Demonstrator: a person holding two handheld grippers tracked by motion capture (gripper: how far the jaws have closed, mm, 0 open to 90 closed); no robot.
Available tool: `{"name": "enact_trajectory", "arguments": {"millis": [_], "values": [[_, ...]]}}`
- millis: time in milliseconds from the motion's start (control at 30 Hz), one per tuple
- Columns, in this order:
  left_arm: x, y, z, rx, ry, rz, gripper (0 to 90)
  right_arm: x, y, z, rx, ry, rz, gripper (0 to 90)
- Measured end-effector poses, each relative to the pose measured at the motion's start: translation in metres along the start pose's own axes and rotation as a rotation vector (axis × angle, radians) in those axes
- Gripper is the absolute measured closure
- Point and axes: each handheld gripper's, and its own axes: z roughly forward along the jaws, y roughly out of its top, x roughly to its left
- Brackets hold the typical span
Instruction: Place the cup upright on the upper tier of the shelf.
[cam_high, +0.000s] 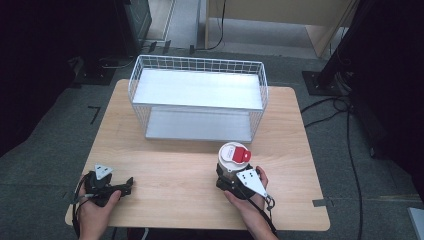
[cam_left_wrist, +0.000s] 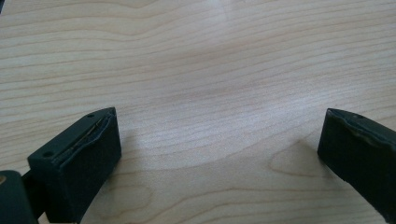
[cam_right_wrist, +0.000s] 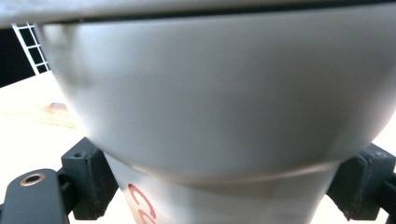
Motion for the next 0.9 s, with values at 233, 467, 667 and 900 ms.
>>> {"name": "enact_trajectory", "arguments": {"millis": [233, 467, 667, 900], "values": [[0.000, 0.000, 0.000, 0.000, 0.000, 0.000, 0.0, 0.001, 0.001, 0.000, -0.011, 0.014, -0.006, 12.0], [0.000, 0.000, 0.000, 0.000, 0.000, 0.000, 0.0, 0.006, 0.013, -0.001, -0.062, 0.025, -0.038, 12.0], [0.000, 0.000, 0.000, 0.000, 0.000, 0.000, 0.0, 0.011, 0.027, 0.000, -0.102, 0.041, -0.055, 12.0], [0.000, 0.000, 0.000, 0.000, 0.000, 0.000, 0.0, 0.016, 0.043, 0.003, -0.141, 0.048, -0.061, 12.0]]}}
